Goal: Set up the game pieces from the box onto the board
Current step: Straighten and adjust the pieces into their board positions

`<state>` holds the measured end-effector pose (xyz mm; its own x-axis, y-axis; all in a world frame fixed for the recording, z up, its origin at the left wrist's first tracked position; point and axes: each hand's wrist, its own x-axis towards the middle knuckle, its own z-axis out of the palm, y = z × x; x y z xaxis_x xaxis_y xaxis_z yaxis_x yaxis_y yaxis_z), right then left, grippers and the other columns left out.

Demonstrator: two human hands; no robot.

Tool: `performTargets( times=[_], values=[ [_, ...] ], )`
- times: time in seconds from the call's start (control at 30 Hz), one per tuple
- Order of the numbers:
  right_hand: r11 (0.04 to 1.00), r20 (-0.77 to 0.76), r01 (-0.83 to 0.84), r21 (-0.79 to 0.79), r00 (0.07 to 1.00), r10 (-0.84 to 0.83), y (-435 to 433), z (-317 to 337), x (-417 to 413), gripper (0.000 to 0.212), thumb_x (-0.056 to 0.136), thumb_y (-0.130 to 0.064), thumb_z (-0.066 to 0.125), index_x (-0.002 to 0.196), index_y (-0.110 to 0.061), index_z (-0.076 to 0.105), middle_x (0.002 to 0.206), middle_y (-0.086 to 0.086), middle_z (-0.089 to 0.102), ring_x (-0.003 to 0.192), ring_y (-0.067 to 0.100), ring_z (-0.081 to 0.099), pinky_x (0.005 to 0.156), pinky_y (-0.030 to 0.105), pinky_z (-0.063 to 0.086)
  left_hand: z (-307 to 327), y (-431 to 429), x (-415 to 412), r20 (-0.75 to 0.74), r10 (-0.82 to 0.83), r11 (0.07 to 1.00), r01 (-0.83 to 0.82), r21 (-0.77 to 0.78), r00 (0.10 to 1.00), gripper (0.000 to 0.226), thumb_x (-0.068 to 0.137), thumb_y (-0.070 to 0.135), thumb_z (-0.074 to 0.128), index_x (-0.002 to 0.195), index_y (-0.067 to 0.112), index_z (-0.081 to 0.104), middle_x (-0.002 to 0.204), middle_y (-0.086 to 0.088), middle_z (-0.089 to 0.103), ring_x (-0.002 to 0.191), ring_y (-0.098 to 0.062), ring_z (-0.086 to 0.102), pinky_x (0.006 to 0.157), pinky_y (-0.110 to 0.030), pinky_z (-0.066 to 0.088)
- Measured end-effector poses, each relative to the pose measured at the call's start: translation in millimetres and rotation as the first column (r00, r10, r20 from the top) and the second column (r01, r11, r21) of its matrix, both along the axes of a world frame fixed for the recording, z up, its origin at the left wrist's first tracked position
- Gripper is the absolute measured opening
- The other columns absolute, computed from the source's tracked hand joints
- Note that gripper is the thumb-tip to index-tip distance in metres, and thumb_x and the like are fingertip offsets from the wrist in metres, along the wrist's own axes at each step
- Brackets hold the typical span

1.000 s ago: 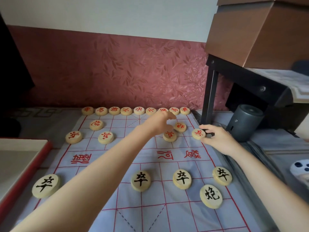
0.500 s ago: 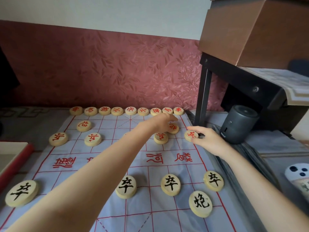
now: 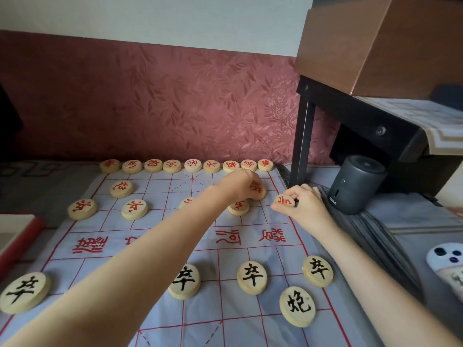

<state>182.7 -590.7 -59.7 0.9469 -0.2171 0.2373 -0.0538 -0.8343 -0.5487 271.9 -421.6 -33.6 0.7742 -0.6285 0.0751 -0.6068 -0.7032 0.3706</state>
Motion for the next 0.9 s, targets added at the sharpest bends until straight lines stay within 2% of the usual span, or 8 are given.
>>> performTargets(
  times=[0.13,0.23,0.3,0.37,0.4,0.5,0.63,0.9],
  values=[
    [0.986,-0.016,0.075,-0.146,0.997,-0.078,5,3,-3,0.060,0.065,-0.057,0.074,0.099,-0.010,0.063,0.102,0.006,0.053,0.110,0.025,0.040,0.095,0.037,0.037,-1,-1,-1,0.002,0.022,1.000,-0.022,0.012,1.000,0.044,0.085,0.030,0.063,0.124,0.010,0.058,0.118,-0.011,0.063,0.105,-0.026,0.058,0.088,-0.035,0.048],
    [0.999,-0.026,0.036,0.020,0.999,-0.035,3,8,-9,0.075,0.064,-0.053,0.077,0.123,-0.012,0.054,0.118,0.004,0.046,0.117,0.022,0.042,0.100,0.039,0.039,-3,-1,-2,-0.006,0.031,0.999,-0.031,0.005,0.999,0.046,0.085,0.032,0.062,0.126,0.011,0.056,0.118,-0.011,0.063,0.105,-0.026,0.058,0.089,-0.037,0.048],
    [0.995,-0.040,-0.046,0.092,0.998,0.050,-1,15,-14,0.068,0.069,-0.041,0.079,0.127,-0.017,0.053,0.117,0.000,0.046,0.110,0.017,0.045,0.091,0.030,0.042,-3,0,-1,-0.014,0.034,0.999,-0.034,-0.002,0.999,0.047,0.085,0.033,0.063,0.127,0.012,0.055,0.120,-0.010,0.063,0.107,-0.026,0.058,0.090,-0.036,0.048],
    [0.986,-0.069,-0.122,0.117,0.989,0.131,-5,20,-17,0.059,0.073,-0.028,0.078,0.126,-0.019,0.054,0.115,-0.001,0.049,0.100,0.014,0.048,0.074,0.016,0.040,-3,1,0,-0.038,0.033,0.999,-0.033,-0.010,0.999,0.050,0.083,0.033,0.065,0.127,0.012,0.055,0.121,-0.009,0.062,0.109,-0.025,0.057,0.092,-0.036,0.047],
    [0.980,-0.079,-0.149,0.132,0.984,0.161,-7,22,-18,0.057,0.075,-0.024,0.076,0.127,-0.020,0.054,0.116,-0.003,0.049,0.100,0.013,0.048,0.072,0.014,0.038,-2,2,1,-0.057,0.029,0.999,-0.030,-0.015,0.998,0.052,0.082,0.032,0.066,0.128,0.012,0.055,0.122,-0.009,0.062,0.110,-0.025,0.057,0.093,-0.036,0.047],
    [0.970,-0.108,-0.203,0.136,0.970,0.218,-11,17,-15,0.055,0.077,-0.016,0.073,0.128,-0.022,0.053,0.120,-0.009,0.049,0.111,0.015,0.046,0.084,0.021,0.033,0,5,2,-0.137,0.030,0.998,-0.037,-0.047,0.990,0.058,0.079,0.027,0.071,0.131,0.010,0.051,0.126,-0.008,0.060,0.112,-0.023,0.057,0.097,-0.034,0.046],
    [0.966,-0.129,-0.191,0.176,0.968,0.215,-12,10,-10,0.056,0.077,-0.009,0.071,0.129,-0.021,0.054,0.118,-0.002,0.055,0.113,0.014,0.048,0.093,0.025,0.036,0,6,2,-0.146,0.026,0.997,-0.036,-0.063,0.989,0.058,0.076,0.023,0.074,0.129,0.010,0.053,0.125,-0.008,0.060,0.110,-0.022,0.057,0.096,-0.034,0.046],
    [0.975,-0.067,-0.125,0.183,0.988,0.140,-10,1,-5,0.050,0.069,-0.024,0.081,0.115,-0.017,0.061,0.107,0.001,0.052,0.110,0.020,0.049,0.095,0.035,0.041,-2,4,3,-0.099,0.050,0.996,-0.057,-0.073,0.994,0.055,0.075,0.026,0.075,0.124,0.011,0.058,0.119,-0.008,0.063,0.107,-0.022,0.059,0.093,-0.035,0.048]
  ],
)
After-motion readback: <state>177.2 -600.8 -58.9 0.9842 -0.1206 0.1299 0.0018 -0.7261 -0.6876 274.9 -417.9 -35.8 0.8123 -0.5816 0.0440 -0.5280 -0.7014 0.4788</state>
